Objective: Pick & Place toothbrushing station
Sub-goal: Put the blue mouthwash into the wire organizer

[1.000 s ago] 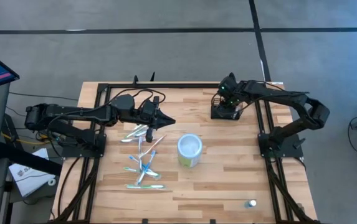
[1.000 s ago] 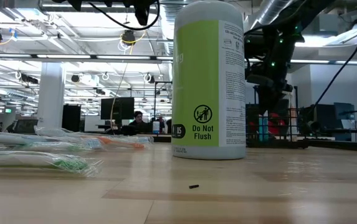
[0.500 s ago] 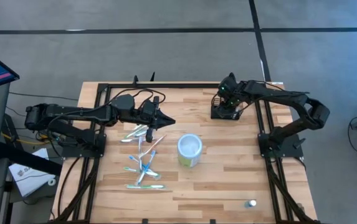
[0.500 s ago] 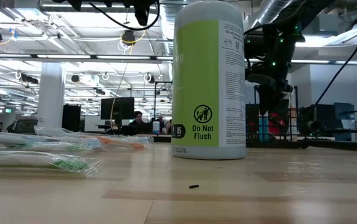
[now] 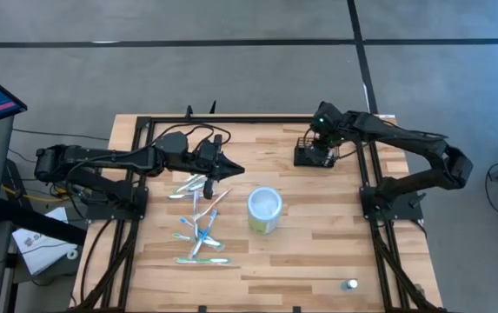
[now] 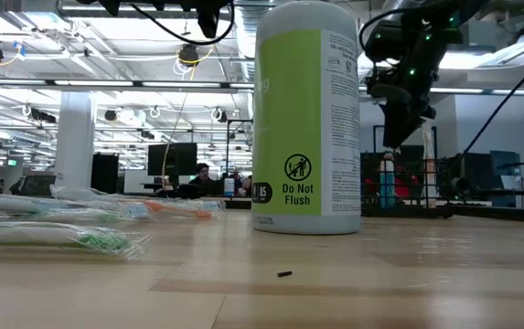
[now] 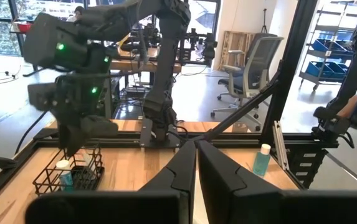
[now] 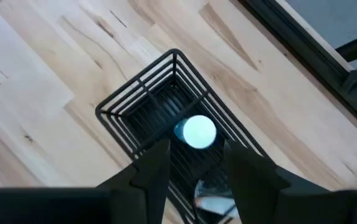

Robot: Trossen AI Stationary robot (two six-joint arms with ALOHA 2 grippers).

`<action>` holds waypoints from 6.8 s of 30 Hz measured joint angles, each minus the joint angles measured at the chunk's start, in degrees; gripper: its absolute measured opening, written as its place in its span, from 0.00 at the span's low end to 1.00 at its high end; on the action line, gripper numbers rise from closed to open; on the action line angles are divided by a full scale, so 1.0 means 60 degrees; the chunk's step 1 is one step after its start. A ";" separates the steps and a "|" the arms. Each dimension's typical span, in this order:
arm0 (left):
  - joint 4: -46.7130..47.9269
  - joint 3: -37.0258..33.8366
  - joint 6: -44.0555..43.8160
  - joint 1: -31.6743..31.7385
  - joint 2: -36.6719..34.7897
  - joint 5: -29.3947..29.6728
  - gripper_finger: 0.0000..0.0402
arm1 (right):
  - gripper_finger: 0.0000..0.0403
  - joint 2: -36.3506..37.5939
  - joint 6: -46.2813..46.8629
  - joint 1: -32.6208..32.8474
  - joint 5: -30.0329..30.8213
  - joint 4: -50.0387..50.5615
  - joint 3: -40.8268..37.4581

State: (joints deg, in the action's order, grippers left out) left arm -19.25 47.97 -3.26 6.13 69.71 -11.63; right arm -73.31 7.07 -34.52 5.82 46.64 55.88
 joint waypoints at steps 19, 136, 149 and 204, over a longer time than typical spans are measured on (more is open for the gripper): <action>0.0040 0.0000 -0.0001 0.0000 -0.0004 -0.0001 0.03 | 0.34 0.1845 0.0463 0.2518 -0.1256 0.1835 0.0000; 0.0140 0.0000 -0.0538 0.0000 -0.0004 -0.0001 0.03 | 0.23 -0.1535 1.3474 1.6189 -0.0888 -0.0330 0.0302; 0.0142 0.0000 -0.0541 0.0000 -0.0001 -0.0001 0.03 | 0.23 -0.1579 1.3507 1.6185 -0.0677 -0.0329 0.0317; 0.0138 0.0000 -0.0544 0.0000 -0.0002 -0.0001 0.03 | 0.41 -0.1941 1.3299 1.6186 -0.0717 -0.0635 0.0306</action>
State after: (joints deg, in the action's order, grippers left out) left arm -18.41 47.97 -6.52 6.13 69.70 -11.64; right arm -84.96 86.87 62.59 1.52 42.83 57.71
